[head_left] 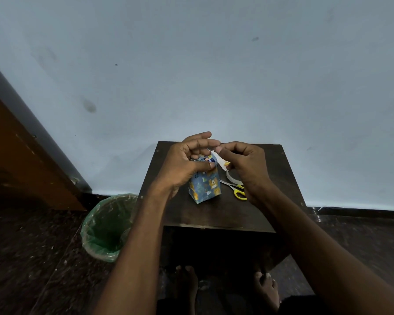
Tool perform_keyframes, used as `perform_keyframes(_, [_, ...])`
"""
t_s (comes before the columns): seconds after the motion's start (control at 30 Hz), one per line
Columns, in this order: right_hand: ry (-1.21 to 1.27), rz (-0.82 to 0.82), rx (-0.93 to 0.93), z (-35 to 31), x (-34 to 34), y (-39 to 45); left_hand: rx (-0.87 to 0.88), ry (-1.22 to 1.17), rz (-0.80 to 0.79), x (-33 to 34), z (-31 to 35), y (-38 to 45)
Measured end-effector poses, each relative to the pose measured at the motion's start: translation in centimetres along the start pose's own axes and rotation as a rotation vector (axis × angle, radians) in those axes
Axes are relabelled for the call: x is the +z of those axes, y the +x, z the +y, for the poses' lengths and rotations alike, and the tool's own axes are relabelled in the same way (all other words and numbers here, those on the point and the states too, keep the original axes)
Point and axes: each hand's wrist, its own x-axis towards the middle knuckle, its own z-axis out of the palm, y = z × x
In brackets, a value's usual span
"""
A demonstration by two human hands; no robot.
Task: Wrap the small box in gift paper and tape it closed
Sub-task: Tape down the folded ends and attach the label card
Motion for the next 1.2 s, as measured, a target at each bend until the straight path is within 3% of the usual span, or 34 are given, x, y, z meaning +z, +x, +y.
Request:
perform_keyframes(0.13, [0.012,0.010,0.065,0.1,0.2,0.0,0.031,0.095,-0.012,-0.1,-0.2,0.1])
perform_keyframes(0.27, [-0.118,-0.085,0.064,0.4,0.2,-0.1,0.047,0.164,0.011,-0.6,-0.9,0.2])
perform_keyframes(0.53, [-0.241,-0.155,-0.002,0.3,-0.1,0.0,0.116,0.496,0.217,-1.3,-1.8,-0.4])
perform_keyframes(0.67, [-0.247,-0.136,-0.103,-0.1,-0.1,-0.4,0.023,0.397,0.205,-1.3,-2.1,-1.2])
perform_keyframes(0.87, [-0.366,-0.141,-0.302,0.0,-0.1,-1.0,0.026,0.322,0.200,-1.3,-2.2,-1.4])
perform_keyframes(1.07, [-0.287,-0.126,-0.232,0.7,0.1,-1.2,-0.016,0.202,0.061,-2.0,-2.2,-1.6])
perform_keyframes(1.2, [-0.238,-0.113,-0.179,0.4,0.0,-1.1,0.006,0.262,0.075,-2.4,-2.1,-1.7])
